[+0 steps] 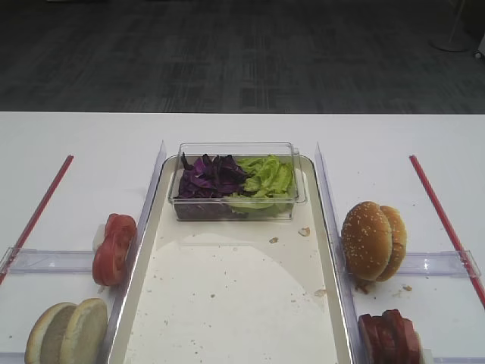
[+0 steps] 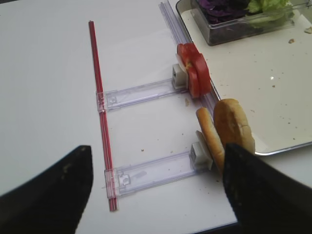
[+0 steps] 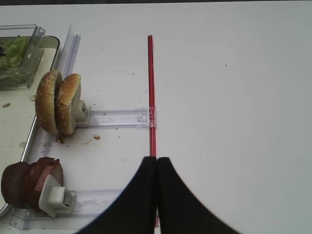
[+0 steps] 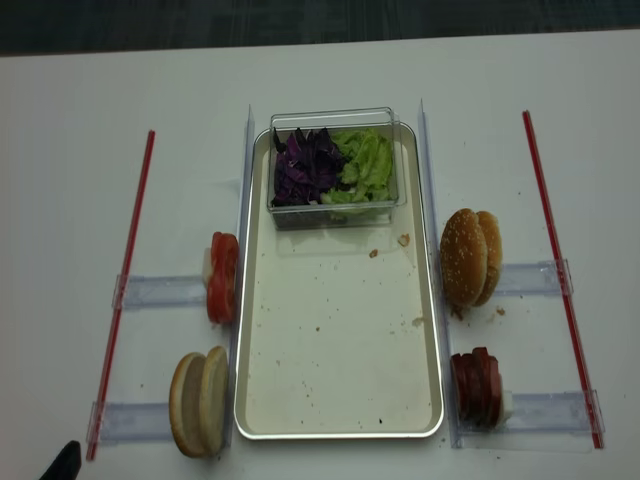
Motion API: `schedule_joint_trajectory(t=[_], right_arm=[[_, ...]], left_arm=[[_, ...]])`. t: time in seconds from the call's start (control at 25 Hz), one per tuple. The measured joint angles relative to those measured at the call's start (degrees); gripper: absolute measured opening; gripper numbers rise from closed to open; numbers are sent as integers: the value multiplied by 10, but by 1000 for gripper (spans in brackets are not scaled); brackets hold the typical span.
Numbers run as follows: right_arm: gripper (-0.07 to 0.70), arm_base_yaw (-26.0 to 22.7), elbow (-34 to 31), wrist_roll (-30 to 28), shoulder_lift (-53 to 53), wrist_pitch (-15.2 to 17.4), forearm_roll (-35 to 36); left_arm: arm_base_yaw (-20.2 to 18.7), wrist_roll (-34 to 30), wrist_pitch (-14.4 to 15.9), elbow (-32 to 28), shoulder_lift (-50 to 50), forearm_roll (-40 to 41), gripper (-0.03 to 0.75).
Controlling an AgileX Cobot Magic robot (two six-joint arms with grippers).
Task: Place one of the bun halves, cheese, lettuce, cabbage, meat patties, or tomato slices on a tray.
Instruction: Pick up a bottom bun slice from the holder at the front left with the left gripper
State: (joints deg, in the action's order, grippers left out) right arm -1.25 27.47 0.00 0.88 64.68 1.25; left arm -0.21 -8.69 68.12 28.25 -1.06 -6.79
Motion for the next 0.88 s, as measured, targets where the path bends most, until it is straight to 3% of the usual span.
schedule_joint_trajectory(t=[0.88], right_arm=[[364,17,0,0,0,0,0]], left_arm=[[0,0,0,0,0,-1,505]])
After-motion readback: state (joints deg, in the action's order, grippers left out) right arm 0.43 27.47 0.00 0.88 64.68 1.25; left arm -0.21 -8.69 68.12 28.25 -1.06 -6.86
